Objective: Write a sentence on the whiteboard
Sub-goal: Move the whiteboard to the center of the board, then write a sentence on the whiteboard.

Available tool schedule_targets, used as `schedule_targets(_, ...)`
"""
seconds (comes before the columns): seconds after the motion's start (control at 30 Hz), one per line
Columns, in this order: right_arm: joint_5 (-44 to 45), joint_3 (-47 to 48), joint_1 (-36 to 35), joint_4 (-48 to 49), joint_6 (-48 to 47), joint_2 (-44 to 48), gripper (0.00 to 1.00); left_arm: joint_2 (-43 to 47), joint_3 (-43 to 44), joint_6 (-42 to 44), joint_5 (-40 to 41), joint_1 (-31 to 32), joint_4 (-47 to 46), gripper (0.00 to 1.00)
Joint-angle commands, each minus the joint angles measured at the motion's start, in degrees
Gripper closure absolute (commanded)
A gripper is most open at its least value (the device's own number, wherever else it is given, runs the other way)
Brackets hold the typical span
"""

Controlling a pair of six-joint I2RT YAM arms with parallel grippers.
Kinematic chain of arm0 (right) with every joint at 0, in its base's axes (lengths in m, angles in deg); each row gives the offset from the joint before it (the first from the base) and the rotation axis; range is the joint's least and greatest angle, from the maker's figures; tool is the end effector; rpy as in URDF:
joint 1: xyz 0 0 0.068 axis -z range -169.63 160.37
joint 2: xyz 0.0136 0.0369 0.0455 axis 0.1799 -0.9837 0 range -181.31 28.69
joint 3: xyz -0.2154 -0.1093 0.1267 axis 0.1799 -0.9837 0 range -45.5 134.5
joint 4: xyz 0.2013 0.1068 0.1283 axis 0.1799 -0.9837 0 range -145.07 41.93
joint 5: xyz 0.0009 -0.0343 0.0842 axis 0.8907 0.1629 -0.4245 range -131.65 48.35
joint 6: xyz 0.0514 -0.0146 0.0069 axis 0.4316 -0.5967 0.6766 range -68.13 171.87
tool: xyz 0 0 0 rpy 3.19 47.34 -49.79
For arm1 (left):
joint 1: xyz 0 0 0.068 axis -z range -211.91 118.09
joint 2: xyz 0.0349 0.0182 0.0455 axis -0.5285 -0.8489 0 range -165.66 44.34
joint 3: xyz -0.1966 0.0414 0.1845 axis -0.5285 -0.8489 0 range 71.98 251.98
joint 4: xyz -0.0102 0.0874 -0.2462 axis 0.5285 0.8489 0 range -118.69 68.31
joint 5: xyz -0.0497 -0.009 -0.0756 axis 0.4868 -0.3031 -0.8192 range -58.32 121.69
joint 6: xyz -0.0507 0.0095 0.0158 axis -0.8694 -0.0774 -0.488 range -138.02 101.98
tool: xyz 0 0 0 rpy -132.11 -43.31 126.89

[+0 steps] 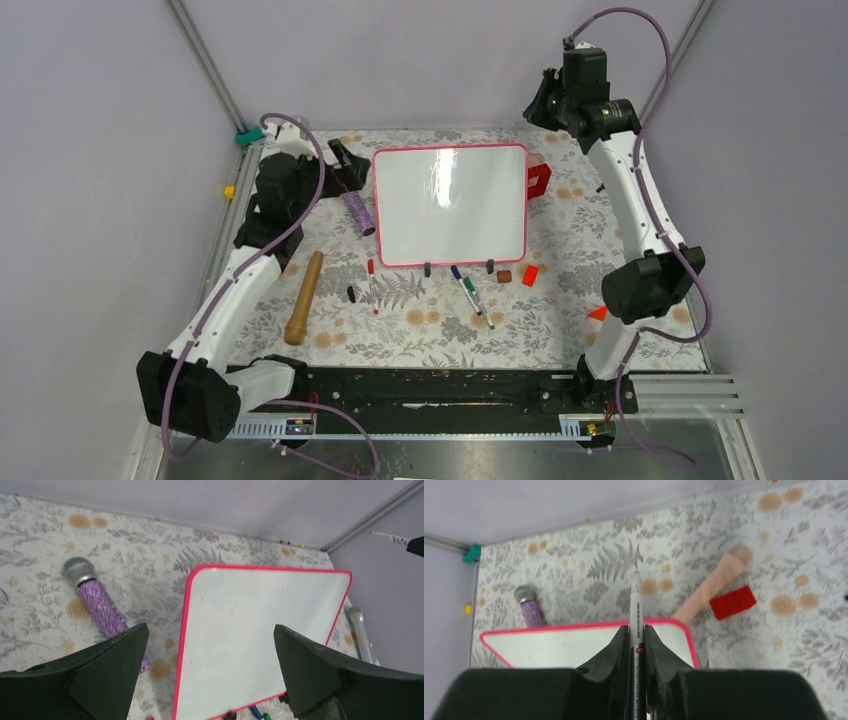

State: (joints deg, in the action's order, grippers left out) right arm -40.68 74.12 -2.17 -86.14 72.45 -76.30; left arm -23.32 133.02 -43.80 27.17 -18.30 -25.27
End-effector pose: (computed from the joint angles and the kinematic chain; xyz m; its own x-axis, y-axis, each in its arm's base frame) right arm 0.4011 0.0886 0.4449 -0.4344 0.2636 -0.8613 -0.0524 0.9472 0.3163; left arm 0.2694 -0.0681 0.3699 -0.2873 -0.3766 -0.8807 0.2053 0.8739 -0.4407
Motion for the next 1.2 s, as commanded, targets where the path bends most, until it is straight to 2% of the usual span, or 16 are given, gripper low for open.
schedule_targets(0.0,-5.7,-9.9,0.0,2.8,3.9,9.6,1.00,5.4,-6.8,0.7,-2.9,0.2,-4.2,0.01)
schedule_targets(0.17,-7.9,-25.4,-0.1,11.5,8.2,22.7,1.00,14.2,-14.7,-1.5,-6.7,0.4,-5.9,0.01)
schedule_targets(0.27,-11.5,-30.8,-0.1,12.0,10.9,27.2,1.00,18.5,-19.0,-2.2,-9.7,0.5,-6.6,0.01)
schedule_targets(0.47,-17.5,-40.4,-0.5,11.2,16.0,33.7,1.00,23.1,-23.4,-4.7,-12.8,0.8,-0.2,0.01)
schedule_targets(0.6,-11.7,-46.3,-0.5,7.2,22.2,40.2,1.00,25.2,-25.0,-7.4,-13.9,0.8,3.9,0.01)
schedule_targets(0.73,-1.7,-47.1,-0.5,-1.4,31.0,45.4,1.00,29.5,-28.6,-9.6,-14.8,0.8,3.4,0.01)
schedule_targets(0.8,1.5,-49.0,-0.5,-1.7,32.3,48.1,1.00,30.5,-30.6,-10.9,-16.2,0.8,2.1,0.01)
schedule_targets(0.97,-0.3,-60.1,-0.4,8.9,34.5,57.5,1.00,30.1,-32.7,-12.5,-18.5,0.8,1.2,0.01)
schedule_targets(1.07,-5.2,-69.9,-0.4,21.7,33.4,64.0,1.00,30.5,-33.3,-12.5,-18.5,0.8,1.1,0.01)
schedule_targets(1.17,-6.1,-74.2,-0.4,22.2,30.7,68.3,1.00,31.2,-34.1,-12.7,-18.2,0.8,0.3,0.01)
